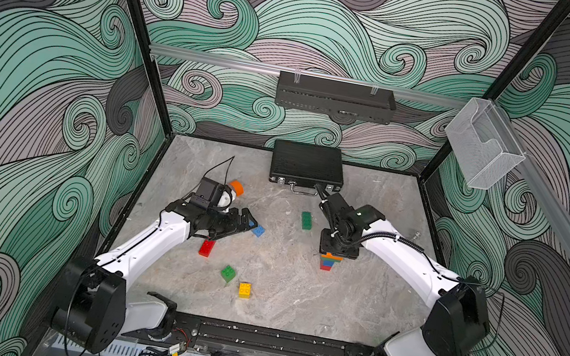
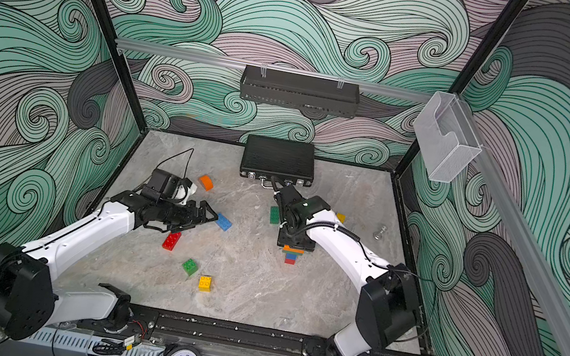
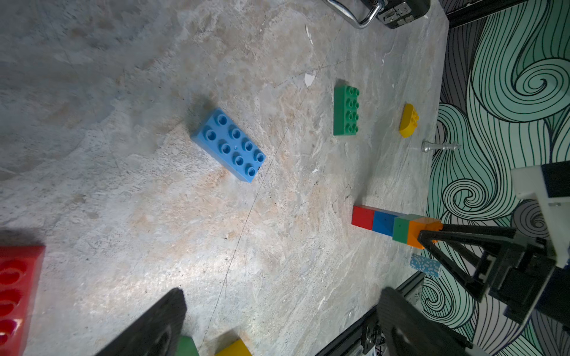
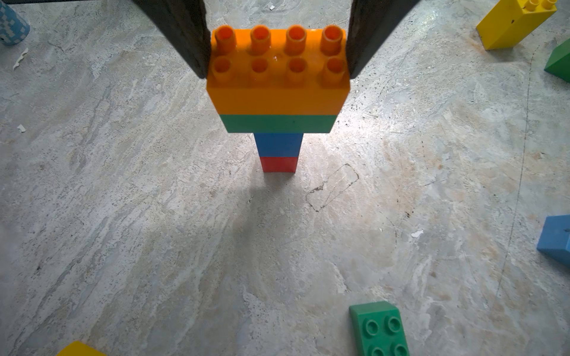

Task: Assemble an ice cream with lego
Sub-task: Assemble the lego brick with the lego brick.

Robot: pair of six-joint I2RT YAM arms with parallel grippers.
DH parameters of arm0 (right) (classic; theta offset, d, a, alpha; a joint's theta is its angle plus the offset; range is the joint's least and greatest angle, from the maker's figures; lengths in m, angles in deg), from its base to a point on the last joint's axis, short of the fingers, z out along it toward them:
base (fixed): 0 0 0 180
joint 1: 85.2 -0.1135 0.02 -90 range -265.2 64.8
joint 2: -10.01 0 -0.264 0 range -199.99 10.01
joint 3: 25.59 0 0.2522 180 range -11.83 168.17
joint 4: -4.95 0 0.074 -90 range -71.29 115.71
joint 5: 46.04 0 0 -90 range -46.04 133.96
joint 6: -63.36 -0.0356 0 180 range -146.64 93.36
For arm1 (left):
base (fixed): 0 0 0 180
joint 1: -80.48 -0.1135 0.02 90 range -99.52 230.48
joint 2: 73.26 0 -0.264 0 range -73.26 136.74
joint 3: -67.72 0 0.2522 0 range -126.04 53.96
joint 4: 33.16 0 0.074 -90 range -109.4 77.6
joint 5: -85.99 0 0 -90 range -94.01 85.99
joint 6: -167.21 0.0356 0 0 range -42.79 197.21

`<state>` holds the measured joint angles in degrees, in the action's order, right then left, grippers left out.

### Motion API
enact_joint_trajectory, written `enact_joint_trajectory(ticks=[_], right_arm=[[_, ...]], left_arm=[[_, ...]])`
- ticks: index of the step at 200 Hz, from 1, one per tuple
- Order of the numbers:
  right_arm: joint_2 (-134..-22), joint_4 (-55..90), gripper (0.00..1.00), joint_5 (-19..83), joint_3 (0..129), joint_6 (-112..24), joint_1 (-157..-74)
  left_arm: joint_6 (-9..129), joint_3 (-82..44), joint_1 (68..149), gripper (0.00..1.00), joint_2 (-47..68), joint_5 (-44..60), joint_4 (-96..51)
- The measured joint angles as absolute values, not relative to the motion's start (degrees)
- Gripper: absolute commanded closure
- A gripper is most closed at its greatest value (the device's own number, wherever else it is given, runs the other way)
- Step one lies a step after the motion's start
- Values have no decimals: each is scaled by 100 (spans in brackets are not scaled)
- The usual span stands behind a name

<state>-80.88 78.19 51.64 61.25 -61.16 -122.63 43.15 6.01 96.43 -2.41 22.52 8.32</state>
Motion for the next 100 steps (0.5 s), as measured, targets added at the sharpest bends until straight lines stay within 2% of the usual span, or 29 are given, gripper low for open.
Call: enact_joint_trajectory(ticks=[77,100], right_arm=[[-8027,7773,32,5149,6051,-6119,-12259],[-8001,7762,33,5083,5917,-6121,-12259]], left_arm=[[4319,597,9643,3,-267,2188,937],[4319,595,9643,3,-267,2171,939]])
